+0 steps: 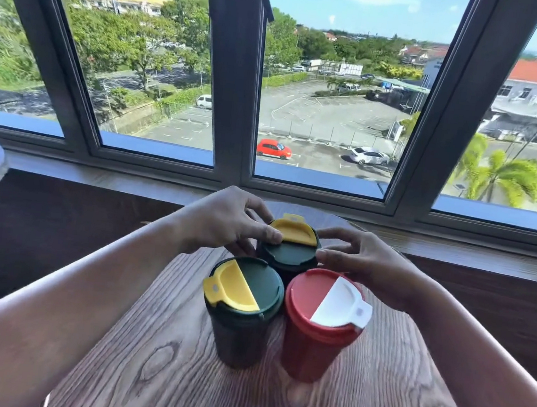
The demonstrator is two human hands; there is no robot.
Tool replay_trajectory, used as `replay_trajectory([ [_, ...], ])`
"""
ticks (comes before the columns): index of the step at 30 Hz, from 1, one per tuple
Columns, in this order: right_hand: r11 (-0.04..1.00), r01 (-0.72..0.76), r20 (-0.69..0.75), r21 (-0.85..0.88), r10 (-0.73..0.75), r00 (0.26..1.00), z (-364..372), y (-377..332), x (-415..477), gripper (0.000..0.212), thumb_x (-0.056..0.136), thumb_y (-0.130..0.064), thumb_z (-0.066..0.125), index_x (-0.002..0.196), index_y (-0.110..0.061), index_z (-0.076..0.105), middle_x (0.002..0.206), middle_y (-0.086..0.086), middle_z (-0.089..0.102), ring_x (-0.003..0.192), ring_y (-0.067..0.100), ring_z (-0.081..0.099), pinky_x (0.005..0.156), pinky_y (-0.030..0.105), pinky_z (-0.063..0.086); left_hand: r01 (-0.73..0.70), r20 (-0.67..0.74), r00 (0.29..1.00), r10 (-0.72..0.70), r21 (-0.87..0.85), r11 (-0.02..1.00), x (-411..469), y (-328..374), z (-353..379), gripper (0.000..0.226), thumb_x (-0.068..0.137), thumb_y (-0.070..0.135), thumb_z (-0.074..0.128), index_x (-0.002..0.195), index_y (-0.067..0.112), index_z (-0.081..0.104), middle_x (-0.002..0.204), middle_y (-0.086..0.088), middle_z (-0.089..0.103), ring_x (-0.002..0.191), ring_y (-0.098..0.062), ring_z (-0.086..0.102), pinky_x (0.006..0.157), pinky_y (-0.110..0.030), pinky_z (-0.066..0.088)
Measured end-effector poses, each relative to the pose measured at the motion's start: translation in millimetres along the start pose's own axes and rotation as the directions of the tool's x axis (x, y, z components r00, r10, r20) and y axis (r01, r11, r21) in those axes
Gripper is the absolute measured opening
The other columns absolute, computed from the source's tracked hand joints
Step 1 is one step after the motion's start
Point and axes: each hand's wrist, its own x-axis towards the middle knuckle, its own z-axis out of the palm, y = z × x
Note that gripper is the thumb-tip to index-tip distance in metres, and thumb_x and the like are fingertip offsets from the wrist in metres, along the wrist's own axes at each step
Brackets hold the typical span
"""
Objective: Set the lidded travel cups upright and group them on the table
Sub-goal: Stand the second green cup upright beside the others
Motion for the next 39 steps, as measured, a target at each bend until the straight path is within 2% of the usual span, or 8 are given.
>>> replay_trajectory([
  [7,1.0,0.022,0.005,-0.018,-0.022,1.0,1,2,-3,0.049,0.081,-0.027,0.073,0.128,-0.018,0.06,0.111,0.012,0.075,0.112,0.038,0.065,0.105,0.055,0.044,0.008,-0.009,1.0,-0.008,0.013,1.0,-4,0,2,0.03,0.08,0.024,0.083,0.103,0.009,0.071,0.066,0.005,0.072,0.059,-0.015,0.068,0.05,-0.022,0.054],
  [13,0.999,0.013,0.008,-0.035,-0.012,1.0,2,3,-1,0.051,0.08,-0.035,0.077,0.126,-0.023,0.06,0.112,0.008,0.075,0.112,0.03,0.067,0.105,0.051,0.046,0.002,-0.03,1.0,-0.001,0.025,1.0,-5,0,4,0.028,0.082,0.024,0.081,0.104,0.01,0.071,0.068,0.005,0.072,0.058,-0.012,0.067,0.049,-0.019,0.052],
  [17,1.0,0.009,0.021,-0.01,-0.009,1.0,0,5,1,0.053,0.079,-0.036,0.071,0.128,-0.019,0.059,0.117,0.01,0.073,0.115,0.031,0.065,0.106,0.051,0.045,-0.01,-0.055,0.998,0.013,0.061,0.998,-6,-1,5,0.029,0.083,0.031,0.08,0.105,0.014,0.071,0.081,-0.002,0.074,0.062,-0.012,0.068,0.054,-0.021,0.054],
  [23,0.997,0.022,0.017,-0.071,-0.021,1.0,0,-2,2,0.05,0.082,-0.042,0.067,0.125,-0.017,0.061,0.119,0.008,0.071,0.114,0.027,0.066,0.087,0.03,0.054,-0.022,-0.121,0.992,0.038,0.134,0.991,-12,-1,6,0.028,0.087,0.037,0.075,0.104,0.015,0.071,0.089,-0.005,0.073,0.067,-0.017,0.071,0.066,-0.035,0.062],
  [25,0.995,0.037,-0.002,-0.09,-0.037,0.999,-1,-7,3,0.05,0.08,-0.045,0.067,0.122,-0.019,0.063,0.119,0.007,0.071,0.112,0.025,0.067,0.088,0.032,0.055,-0.033,-0.146,0.988,0.06,0.179,0.983,-16,0,4,0.03,0.088,0.04,0.073,0.105,0.016,0.07,0.089,-0.002,0.073,0.07,-0.02,0.073,0.069,-0.038,0.062],
  [28,0.991,0.065,-0.032,-0.115,-0.07,0.997,-4,-18,3,0.045,0.082,-0.044,0.066,0.12,-0.019,0.065,0.114,0.003,0.071,0.106,0.021,0.068,0.093,0.038,0.054,-0.056,-0.186,0.977,0.102,0.238,0.97,-19,-1,-2,0.03,0.088,0.047,0.07,0.104,0.021,0.07,0.09,0.002,0.073,0.074,-0.018,0.075,0.071,-0.033,0.059],
  [36,0.932,0.167,-0.059,-0.321,-0.196,0.979,8,-76,26,0.027,0.09,-0.038,0.064,0.111,-0.021,0.067,0.108,0.002,0.072,0.103,0.022,0.069,0.096,0.047,0.053,-0.018,-0.349,0.931,0.108,0.251,0.968,-44,-6,-33,0.021,0.091,0.045,0.066,0.1,0.027,0.07,0.094,0.004,0.071,0.088,-0.014,0.068,0.081,-0.034,0.055],
  [39,0.825,0.258,-0.023,-0.502,-0.311,0.95,37,-103,40,0.02,0.09,-0.038,0.065,0.104,-0.025,0.069,0.097,-0.009,0.069,0.088,0.006,0.065,0.081,0.029,0.052,0.008,-0.403,0.91,0.1,0.258,0.966,-61,-13,-54,0.023,0.092,0.042,0.066,0.104,0.023,0.069,0.097,0.003,0.071,0.088,-0.012,0.067,0.077,-0.033,0.055],
])
